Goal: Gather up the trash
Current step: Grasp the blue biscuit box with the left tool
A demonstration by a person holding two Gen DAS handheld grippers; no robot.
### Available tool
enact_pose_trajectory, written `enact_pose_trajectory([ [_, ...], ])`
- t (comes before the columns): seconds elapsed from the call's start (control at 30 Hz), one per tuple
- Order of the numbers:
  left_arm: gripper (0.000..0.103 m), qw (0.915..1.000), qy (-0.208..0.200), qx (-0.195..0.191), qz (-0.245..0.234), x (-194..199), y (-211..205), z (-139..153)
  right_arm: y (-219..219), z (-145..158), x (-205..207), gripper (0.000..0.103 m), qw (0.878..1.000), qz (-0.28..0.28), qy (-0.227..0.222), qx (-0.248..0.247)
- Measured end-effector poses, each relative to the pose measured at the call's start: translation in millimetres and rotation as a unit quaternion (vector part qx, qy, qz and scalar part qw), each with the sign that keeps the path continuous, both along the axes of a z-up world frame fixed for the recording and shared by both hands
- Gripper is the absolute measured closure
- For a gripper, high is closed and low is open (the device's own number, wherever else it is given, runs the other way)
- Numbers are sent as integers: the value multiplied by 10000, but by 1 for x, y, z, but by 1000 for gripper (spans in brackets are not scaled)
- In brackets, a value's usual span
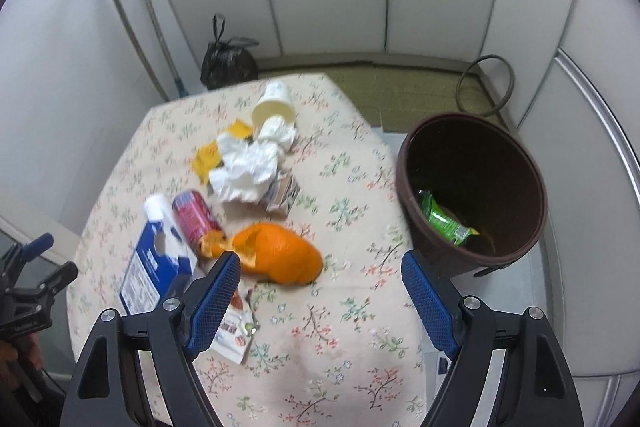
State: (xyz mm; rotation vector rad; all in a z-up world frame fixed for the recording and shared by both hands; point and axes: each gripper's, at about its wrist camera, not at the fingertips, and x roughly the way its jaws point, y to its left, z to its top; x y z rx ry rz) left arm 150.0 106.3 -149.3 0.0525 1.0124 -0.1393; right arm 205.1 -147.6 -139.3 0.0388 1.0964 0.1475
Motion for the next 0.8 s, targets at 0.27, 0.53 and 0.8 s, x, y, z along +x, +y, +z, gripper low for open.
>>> enact_pose_trajectory([
  [0.27,7,9932,498,181,-1036,6,-26,-60,22,-24,-3,19,9987,341,310,-207],
  [0.53,4,9880,975,148,-1185,25,-31,-94,27,-35,-3,19,9975,439,451,-330],
  [0.8,4,9869,1255,130,-1009,37,-32,-108,28,-50,1,19,9963,436,623,-406],
])
